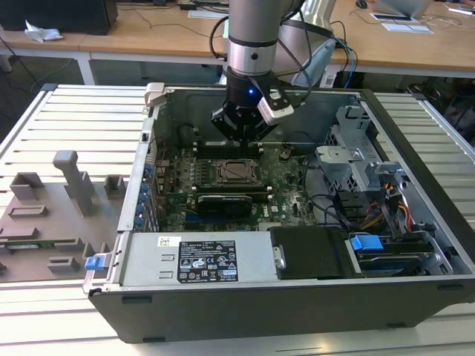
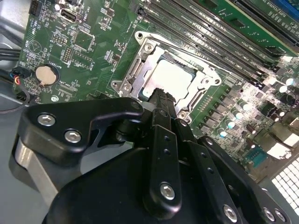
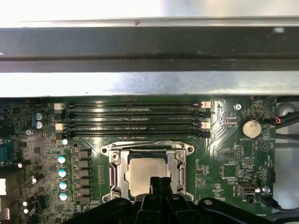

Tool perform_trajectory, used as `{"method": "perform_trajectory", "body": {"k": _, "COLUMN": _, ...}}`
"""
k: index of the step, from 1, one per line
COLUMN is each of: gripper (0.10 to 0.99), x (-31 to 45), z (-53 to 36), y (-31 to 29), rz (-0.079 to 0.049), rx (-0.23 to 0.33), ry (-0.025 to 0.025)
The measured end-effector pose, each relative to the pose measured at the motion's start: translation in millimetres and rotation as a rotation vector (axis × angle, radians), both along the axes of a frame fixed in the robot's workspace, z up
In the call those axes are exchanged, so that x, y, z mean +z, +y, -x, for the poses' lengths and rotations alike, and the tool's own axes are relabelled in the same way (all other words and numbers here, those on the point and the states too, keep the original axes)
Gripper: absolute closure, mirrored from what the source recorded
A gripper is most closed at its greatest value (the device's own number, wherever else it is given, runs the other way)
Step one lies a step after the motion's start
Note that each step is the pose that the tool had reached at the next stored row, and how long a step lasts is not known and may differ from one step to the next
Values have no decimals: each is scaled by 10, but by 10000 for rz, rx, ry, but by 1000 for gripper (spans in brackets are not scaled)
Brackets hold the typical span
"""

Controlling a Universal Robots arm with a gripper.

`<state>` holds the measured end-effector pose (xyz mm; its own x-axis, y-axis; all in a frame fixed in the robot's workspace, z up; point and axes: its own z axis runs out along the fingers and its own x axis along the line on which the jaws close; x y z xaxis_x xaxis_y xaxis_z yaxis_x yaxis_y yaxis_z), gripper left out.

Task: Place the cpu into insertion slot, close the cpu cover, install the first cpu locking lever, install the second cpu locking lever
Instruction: 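Install the first cpu locking lever, then install the second cpu locking lever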

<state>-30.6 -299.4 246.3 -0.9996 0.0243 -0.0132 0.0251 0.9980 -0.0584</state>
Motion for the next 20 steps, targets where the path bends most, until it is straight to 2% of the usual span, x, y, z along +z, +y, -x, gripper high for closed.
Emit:
{"method": "perform_trajectory", "body": {"k": 6, "gripper": 980, "x": 55, "z": 0, "y": 0, "rz": 3, "rx": 0, "ry": 0}}
{"method": "perform_trajectory", "body": {"k": 10, "gripper": 980, "x": 123, "z": 0, "y": 0, "rz": 4, "rx": -1, "ry": 0}}
{"method": "perform_trajectory", "body": {"k": 20, "gripper": 980, "x": 128, "z": 0, "y": 0, "rz": 3, "rx": 0, "ry": 0}}
